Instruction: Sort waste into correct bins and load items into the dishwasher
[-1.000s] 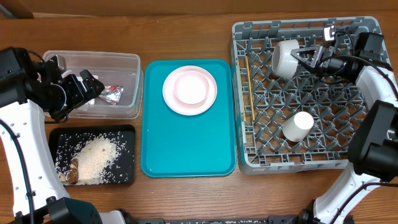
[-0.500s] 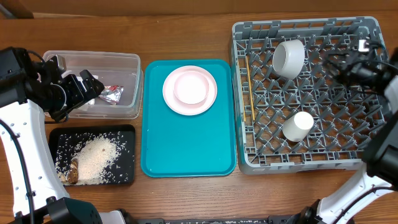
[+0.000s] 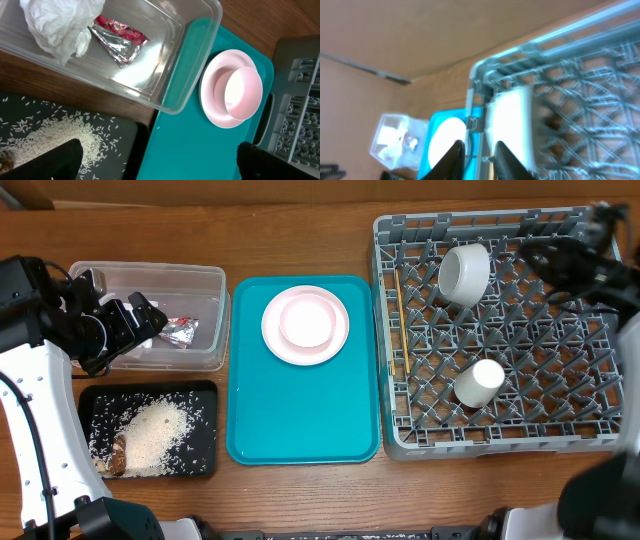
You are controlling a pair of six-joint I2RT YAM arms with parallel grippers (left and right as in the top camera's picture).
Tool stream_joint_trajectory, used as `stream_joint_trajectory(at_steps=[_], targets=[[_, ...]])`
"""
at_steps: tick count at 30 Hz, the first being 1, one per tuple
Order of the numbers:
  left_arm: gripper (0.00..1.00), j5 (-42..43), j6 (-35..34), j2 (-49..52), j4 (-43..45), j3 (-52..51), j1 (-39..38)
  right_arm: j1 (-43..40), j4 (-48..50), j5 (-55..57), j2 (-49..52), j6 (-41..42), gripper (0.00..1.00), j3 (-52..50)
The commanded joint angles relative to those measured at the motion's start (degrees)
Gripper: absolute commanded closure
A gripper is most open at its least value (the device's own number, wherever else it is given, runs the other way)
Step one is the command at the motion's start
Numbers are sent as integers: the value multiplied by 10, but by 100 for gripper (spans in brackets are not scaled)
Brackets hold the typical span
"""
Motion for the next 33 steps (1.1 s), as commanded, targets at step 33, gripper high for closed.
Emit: stream_joint_trajectory(at_steps=[33], targets=[[0, -3, -8, -5, 1, 10, -1, 229, -44, 489, -5, -24, 91, 39]])
